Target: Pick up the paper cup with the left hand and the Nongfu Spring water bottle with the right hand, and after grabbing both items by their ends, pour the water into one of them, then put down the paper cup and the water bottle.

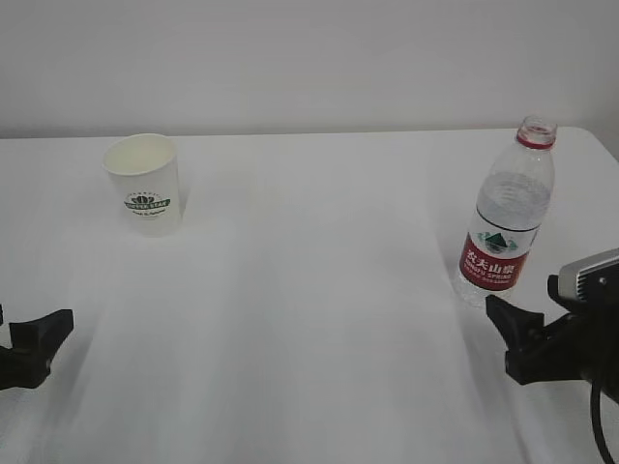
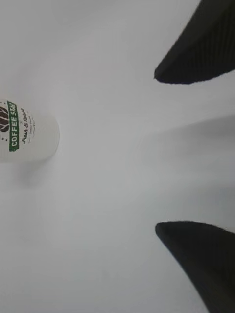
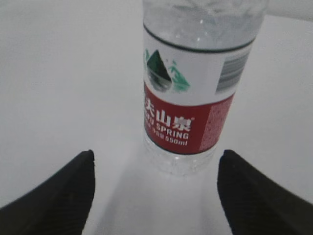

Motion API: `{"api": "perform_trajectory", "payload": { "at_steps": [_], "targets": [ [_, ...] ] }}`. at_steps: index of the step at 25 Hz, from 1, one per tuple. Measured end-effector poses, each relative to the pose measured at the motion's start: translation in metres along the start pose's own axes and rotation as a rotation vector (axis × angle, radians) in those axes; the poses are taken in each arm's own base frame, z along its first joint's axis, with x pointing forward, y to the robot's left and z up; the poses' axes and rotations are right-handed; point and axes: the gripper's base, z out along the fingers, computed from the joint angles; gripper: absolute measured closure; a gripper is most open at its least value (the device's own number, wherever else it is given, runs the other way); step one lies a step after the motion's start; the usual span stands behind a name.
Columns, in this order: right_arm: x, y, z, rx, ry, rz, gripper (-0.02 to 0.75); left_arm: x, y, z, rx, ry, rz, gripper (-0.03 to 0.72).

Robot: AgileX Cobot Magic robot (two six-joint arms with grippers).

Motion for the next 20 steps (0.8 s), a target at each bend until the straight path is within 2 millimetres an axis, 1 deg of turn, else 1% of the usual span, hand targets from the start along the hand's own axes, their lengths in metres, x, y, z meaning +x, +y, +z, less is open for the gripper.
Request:
{"api": "perform_trajectory", "payload": {
  "at_steps": [2,5,13,20],
  "targets": [
    [0.006,0.001,0.002,-0.003,0.029,0.001,0.146,0.000,0.000,0.000,-0.002,0.000,0.000,0.041],
    [0.009,0.001,0.003,-0.006,0.043,0.000,0.146,-0.002,0.000,0.002,-0.005,-0.009,-0.001,0.031],
    [0.000,0.000,0.013,-0.003,-0.004,-0.001,0.146,-0.013,0.000,0.012,-0.004,-0.058,-0.002,0.029],
    [-0.002,-0.002,0.017,0.022,-0.012,0.010,0.146,-0.014,0.001,0.013,-0.019,-0.064,-0.010,0.028]
  ]
}}
